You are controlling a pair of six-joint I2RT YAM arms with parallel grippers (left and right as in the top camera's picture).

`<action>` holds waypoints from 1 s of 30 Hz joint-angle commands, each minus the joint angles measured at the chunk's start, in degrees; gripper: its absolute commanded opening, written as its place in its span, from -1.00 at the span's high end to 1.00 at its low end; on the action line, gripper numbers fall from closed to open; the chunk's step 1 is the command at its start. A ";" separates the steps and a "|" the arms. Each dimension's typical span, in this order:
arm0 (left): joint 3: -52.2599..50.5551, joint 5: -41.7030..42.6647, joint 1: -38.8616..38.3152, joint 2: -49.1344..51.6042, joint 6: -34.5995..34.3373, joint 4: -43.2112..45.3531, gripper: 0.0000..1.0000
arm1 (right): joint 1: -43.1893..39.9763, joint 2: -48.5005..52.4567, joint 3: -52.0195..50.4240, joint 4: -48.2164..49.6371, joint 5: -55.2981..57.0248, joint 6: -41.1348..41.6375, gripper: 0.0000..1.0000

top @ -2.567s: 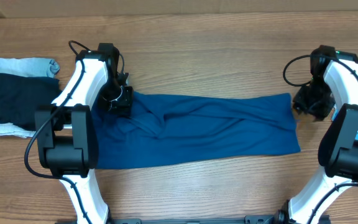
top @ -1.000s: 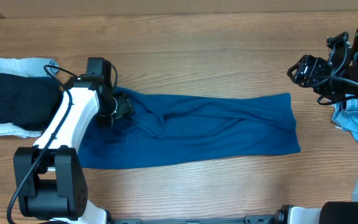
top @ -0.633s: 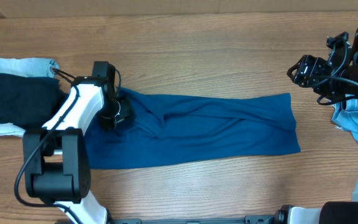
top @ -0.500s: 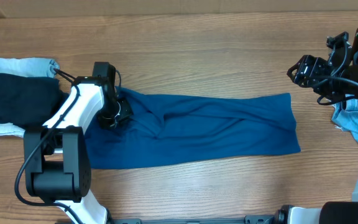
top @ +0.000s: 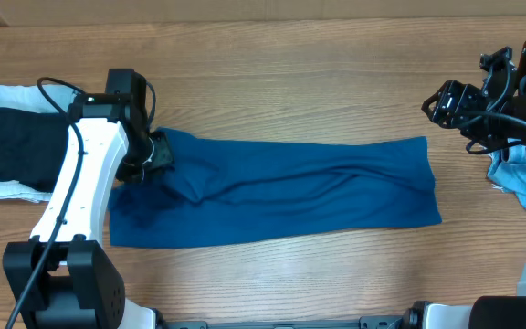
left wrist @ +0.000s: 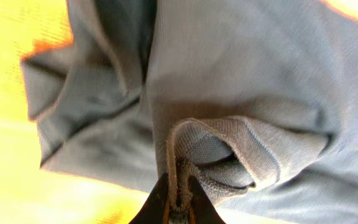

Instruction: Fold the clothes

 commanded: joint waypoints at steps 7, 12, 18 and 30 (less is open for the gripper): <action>-5.60 -0.94 0.22 -0.66 0.61 -1.99 -0.18 | -0.02 -0.04 0.31 0.57 0.59 0.00 -0.65; -6.69 -1.14 0.22 -0.83 1.31 4.70 -0.18 | -0.02 0.07 0.31 0.52 0.55 0.00 -0.66; -8.61 2.32 -1.81 -0.35 7.98 19.02 0.17 | 1.86 3.06 -2.86 2.01 0.52 2.03 -0.35; -17.62 6.08 -3.93 16.37 8.57 32.02 0.77 | 6.25 17.18 -20.02 14.40 6.12 8.24 0.84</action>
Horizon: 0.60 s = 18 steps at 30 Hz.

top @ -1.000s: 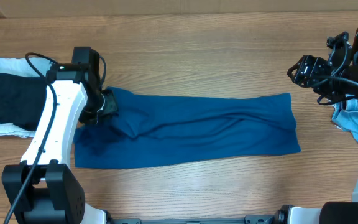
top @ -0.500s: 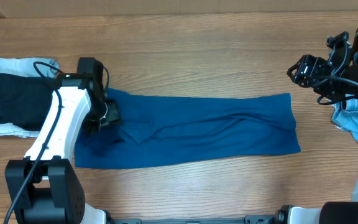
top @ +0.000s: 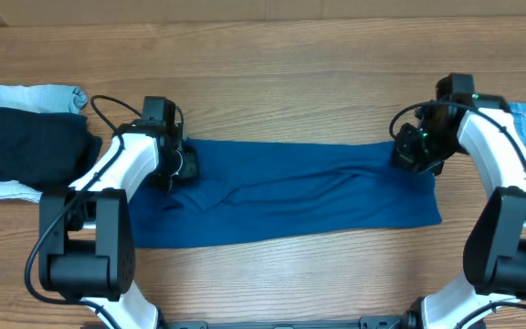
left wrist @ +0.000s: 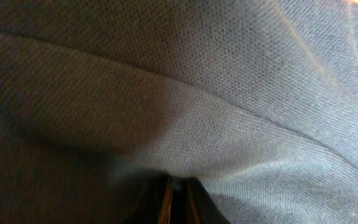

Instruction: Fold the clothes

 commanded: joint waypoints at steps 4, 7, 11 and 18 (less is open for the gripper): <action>-1.62 0.15 1.01 6.82 1.01 3.56 0.76 | -0.26 0.00 -7.43 11.93 16.13 5.64 0.80; -1.46 0.20 2.25 6.82 1.33 4.28 0.75 | -2.84 0.15 -12.68 18.86 17.49 6.43 0.81; -1.16 0.44 3.82 6.80 2.47 3.78 0.76 | -7.67 0.15 -14.40 21.46 19.43 6.40 0.81; -0.28 5.66 4.02 6.78 6.99 3.85 0.74 | -12.68 0.13 0.44 11.63 15.08 0.92 0.79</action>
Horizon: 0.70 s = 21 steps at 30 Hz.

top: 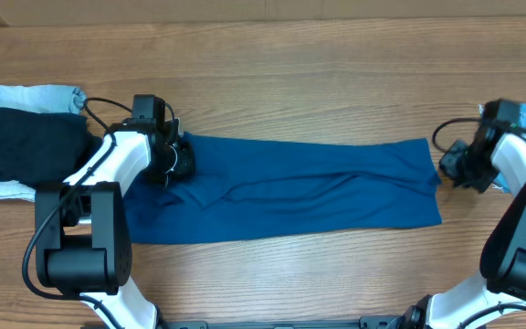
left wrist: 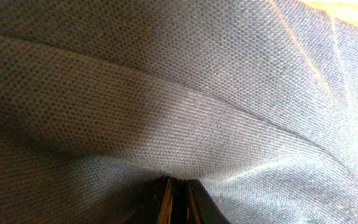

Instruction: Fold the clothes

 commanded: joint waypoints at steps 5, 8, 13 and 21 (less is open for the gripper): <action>5.44 2.21 -0.15 3.39 5.60 -3.80 0.64 | 3.48 -0.11 15.80 -13.22 -20.57 -7.15 0.81; 6.71 4.00 -2.40 1.27 6.82 -4.57 0.58 | 7.93 -0.07 14.16 -17.38 -23.74 -9.25 0.84; 5.79 -0.11 -8.37 2.40 7.48 -3.50 0.51 | 19.32 0.24 1.95 -5.49 -18.23 -6.93 0.81; 5.44 -7.30 -9.97 6.08 6.03 -2.47 0.46 | 20.09 4.20 -10.08 7.96 -4.66 1.62 0.90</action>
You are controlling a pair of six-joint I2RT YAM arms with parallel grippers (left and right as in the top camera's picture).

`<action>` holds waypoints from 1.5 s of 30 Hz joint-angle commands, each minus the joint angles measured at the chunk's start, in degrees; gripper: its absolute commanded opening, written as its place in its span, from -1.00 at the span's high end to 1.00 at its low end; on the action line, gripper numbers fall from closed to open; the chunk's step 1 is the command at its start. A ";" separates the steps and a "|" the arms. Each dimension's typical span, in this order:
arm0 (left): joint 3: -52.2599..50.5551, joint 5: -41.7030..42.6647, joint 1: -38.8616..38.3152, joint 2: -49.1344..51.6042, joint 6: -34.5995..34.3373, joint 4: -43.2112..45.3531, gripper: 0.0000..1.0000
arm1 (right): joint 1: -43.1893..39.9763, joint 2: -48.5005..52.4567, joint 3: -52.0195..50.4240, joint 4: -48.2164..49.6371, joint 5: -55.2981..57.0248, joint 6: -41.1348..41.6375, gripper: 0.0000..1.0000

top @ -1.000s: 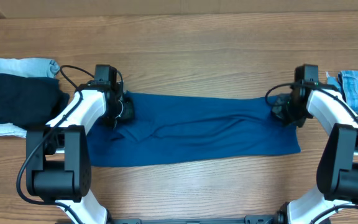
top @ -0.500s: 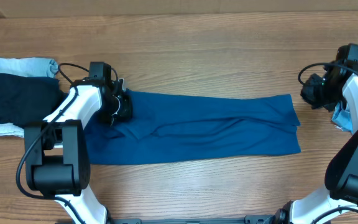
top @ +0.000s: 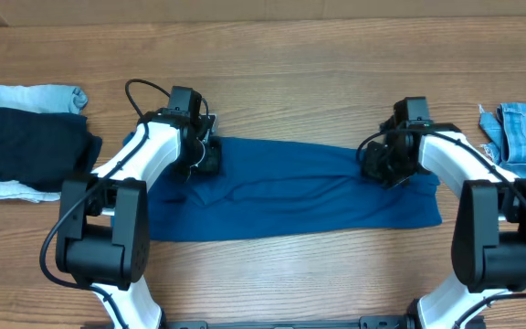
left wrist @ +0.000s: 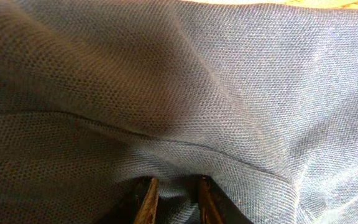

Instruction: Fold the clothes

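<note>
A long blue cloth [top: 290,192] lies flat across the middle of the table, wrinkled near its centre. My left gripper [top: 205,157] is pressed on its upper left corner. In the left wrist view the blue cloth [left wrist: 229,93] fills the frame. There the left gripper [left wrist: 177,199] has its fingers [left wrist: 148,200] a little apart, with fabric bulging between them. My right gripper [top: 377,166] rests low on the cloth's upper right part. The overhead view does not show how its jaws stand.
A folded dark garment [top: 26,142] sits at the far left on a white piece. A pale blue piece [top: 35,96] lies behind it. Denim [top: 523,132] lies at the far right edge. Bare wood surrounds the cloth.
My left gripper has moved right along the cloth's top edge, its fingers stand wider apart, and the cloth's left end has shifted right. My right gripper has come from off the right end onto the cloth.
My left gripper was shut on the cloth's upper left corner while the right arm was away at the far right. Then the right gripper was on the upper right corner. Then it was off the cloth's end. Now both grippers are further in on the cloth.
</note>
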 commanded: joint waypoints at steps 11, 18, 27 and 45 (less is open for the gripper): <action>1.90 4.31 0.79 6.01 -4.66 11.28 0.41 | -9.90 2.67 6.86 3.50 14.58 -6.80 0.81; 12.39 6.80 0.76 6.01 -5.60 10.62 0.40 | -9.60 2.67 13.14 2.45 12.83 -8.87 0.77; 35.36 4.09 0.81 5.27 -0.09 -21.14 0.49 | -9.46 2.67 29.40 -35.91 -3.85 -9.09 0.84; 33.09 -9.55 -1.20 -17.53 1.81 -34.86 0.31 | 9.97 -16.09 7.23 -31.08 5.40 10.75 0.88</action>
